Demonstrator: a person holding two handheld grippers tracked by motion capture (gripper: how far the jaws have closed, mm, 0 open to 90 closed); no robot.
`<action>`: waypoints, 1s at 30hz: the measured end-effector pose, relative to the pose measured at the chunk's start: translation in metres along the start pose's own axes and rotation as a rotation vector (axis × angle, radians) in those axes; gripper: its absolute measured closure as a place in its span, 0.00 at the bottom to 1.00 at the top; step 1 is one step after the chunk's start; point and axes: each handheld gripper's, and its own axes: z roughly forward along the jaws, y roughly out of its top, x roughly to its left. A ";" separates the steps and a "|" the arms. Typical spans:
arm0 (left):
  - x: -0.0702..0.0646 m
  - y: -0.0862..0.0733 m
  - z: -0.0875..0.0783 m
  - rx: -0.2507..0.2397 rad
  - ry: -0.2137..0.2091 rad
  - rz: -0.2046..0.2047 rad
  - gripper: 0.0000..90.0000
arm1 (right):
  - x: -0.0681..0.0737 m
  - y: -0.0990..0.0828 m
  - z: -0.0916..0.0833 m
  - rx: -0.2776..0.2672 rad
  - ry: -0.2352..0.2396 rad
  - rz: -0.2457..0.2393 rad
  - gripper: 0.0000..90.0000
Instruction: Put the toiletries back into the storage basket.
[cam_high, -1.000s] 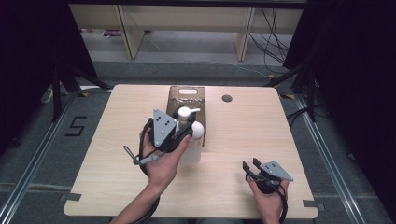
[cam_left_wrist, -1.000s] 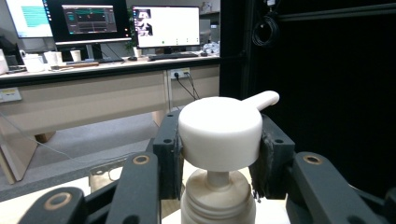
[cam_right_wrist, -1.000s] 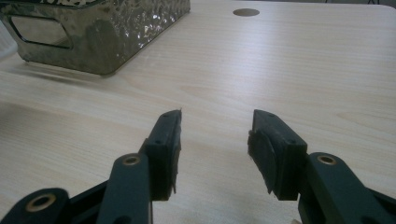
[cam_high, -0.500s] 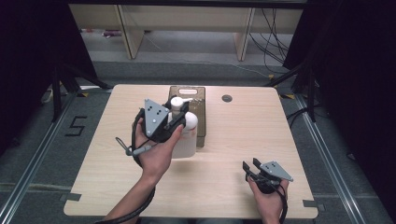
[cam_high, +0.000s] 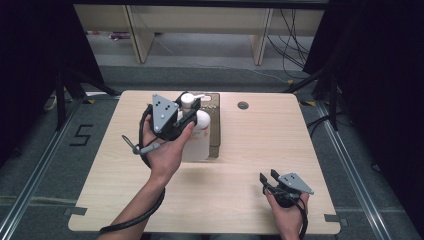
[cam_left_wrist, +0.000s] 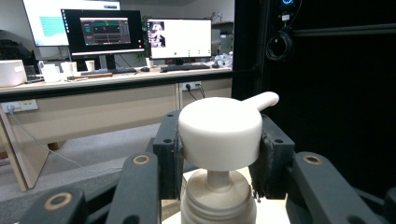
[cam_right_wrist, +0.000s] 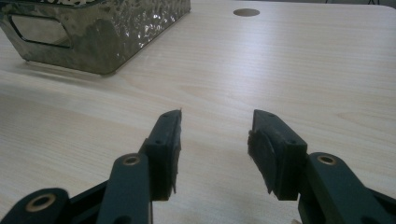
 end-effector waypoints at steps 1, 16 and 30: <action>0.000 0.000 0.000 0.000 0.000 0.000 0.65 | 0.000 0.000 0.000 0.000 0.000 0.000 0.60; 0.011 0.017 0.019 -0.021 0.001 0.018 0.66 | 0.001 0.000 0.001 0.007 0.013 0.007 0.59; 0.018 0.020 0.037 -0.021 0.001 0.018 0.66 | 0.000 0.000 0.000 0.001 -0.001 -0.019 0.59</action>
